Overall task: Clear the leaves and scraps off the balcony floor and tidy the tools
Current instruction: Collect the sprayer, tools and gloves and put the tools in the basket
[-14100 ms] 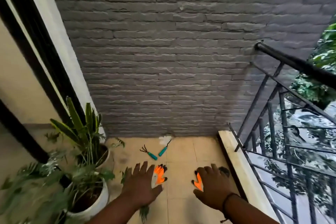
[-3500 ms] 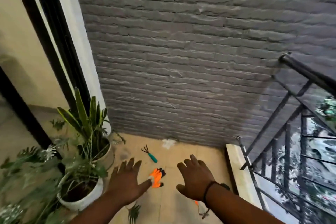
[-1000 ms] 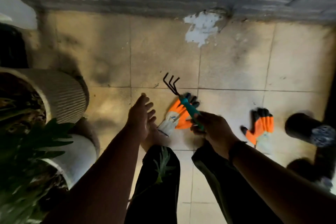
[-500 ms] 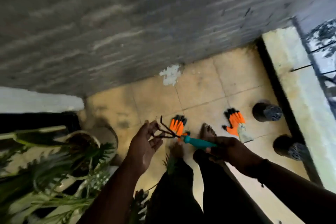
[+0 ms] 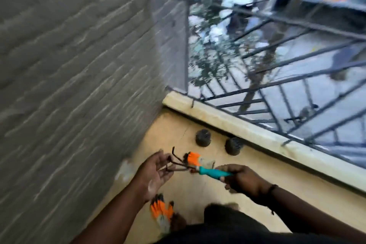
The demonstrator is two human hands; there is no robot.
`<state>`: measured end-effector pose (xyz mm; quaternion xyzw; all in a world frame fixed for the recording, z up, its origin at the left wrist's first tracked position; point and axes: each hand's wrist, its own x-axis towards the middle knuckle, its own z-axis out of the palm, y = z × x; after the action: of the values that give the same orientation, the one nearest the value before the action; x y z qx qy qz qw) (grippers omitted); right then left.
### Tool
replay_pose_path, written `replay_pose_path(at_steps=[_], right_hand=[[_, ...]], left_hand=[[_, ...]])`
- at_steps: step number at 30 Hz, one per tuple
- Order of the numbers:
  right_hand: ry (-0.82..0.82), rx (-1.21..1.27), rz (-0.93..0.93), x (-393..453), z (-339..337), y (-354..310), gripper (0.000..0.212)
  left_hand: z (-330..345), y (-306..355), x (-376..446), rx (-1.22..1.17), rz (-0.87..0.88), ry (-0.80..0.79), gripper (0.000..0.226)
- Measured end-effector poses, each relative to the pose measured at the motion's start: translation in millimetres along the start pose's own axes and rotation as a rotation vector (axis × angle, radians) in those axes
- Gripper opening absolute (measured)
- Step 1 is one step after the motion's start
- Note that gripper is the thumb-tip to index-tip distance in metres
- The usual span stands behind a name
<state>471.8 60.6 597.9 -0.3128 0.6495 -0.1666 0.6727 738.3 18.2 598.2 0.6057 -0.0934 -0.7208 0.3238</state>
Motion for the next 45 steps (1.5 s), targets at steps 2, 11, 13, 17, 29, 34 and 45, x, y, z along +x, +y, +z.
replay_pose_path(at_steps=[2,11,13,17,29,34,45], right_hand=[[0.09,0.051,0.012,-27.5,-28.8,19.0,0.014],[0.581,0.484,-0.091,-217.0,-202.4,191.5,0.031],[0.648,0.601,-0.098,-255.9,-236.7,239.2,0.02],[0.804,0.689,-0.078,-334.1,-288.1,327.4,0.015],[1.218,0.977,0.124,-424.1,-393.0,447.0,0.028],[1.253,1.05,0.166,-430.1,-443.6,457.9,0.026],[1.345,1.31,0.189,-434.1,-571.4,441.5,0.025]], left_hand=[[42.6,-14.7,-12.2,0.087,-0.05,-0.063,0.029],[298.3,-144.3,-82.1,0.623,-0.219,-0.469,0.027],[360.0,-190.8,-99.8,0.703,-0.233,-0.568,0.024],[454.5,-297.6,-132.9,0.862,-0.252,-0.644,0.026],[622.7,-456.5,-189.6,1.235,-0.493,-0.864,0.046],[704.3,-491.9,-172.8,1.312,-0.569,-0.913,0.053],[919.7,-551.4,-156.4,1.496,-0.594,-1.072,0.036]])
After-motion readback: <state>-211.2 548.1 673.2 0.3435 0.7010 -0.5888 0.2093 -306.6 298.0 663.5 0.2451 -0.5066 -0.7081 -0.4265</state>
